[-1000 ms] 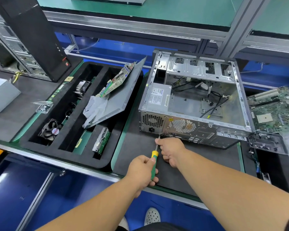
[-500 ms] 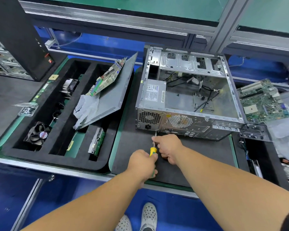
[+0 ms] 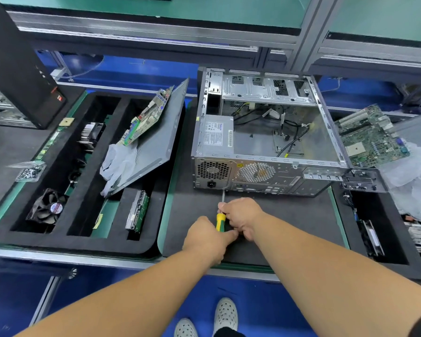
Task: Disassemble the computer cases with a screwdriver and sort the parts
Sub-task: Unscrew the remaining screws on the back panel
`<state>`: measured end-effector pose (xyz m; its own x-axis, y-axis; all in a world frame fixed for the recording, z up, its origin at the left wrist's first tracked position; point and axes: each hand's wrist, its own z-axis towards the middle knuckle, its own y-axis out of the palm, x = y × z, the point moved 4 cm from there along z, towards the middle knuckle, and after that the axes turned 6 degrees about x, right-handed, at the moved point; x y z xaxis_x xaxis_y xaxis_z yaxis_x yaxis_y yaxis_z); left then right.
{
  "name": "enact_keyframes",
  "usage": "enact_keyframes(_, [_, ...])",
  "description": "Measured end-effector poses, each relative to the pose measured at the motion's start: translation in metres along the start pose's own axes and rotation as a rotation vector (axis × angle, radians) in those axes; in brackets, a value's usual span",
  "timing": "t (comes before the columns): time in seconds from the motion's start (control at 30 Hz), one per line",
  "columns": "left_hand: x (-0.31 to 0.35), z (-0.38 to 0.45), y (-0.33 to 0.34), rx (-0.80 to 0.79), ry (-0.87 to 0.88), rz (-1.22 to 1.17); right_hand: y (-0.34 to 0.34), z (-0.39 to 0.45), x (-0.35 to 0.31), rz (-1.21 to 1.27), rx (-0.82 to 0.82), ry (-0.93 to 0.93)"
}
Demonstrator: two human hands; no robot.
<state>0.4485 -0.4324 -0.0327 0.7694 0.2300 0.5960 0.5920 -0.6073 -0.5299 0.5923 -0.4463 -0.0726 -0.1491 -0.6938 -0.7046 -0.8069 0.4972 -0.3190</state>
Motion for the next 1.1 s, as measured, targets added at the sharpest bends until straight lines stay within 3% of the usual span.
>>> enact_keyframes(0.13, [-0.004, -0.005, -0.003, -0.043, 0.005, 0.236, -0.001, -0.004, -0.001, 0.034, -0.025, 0.037])
enact_keyframes(0.53, [-0.015, -0.001, 0.002, -0.155, 0.059, -0.02, -0.003, -0.011, -0.004, 0.052, -0.067, 0.088])
enact_keyframes(0.87, [-0.03, -0.001, 0.006, -0.476, -0.2, -0.615, -0.002, -0.003, -0.001, 0.063, -0.12, 0.122])
enact_keyframes(0.93, [-0.029, -0.003, 0.008, -0.435, -0.17, -0.567, -0.001, -0.001, 0.0, 0.066, -0.114, 0.117])
enact_keyframes(1.1, [-0.023, -0.011, 0.004, -0.072, 0.032, 0.014, -0.001, -0.001, 0.0, 0.072, -0.082, 0.12])
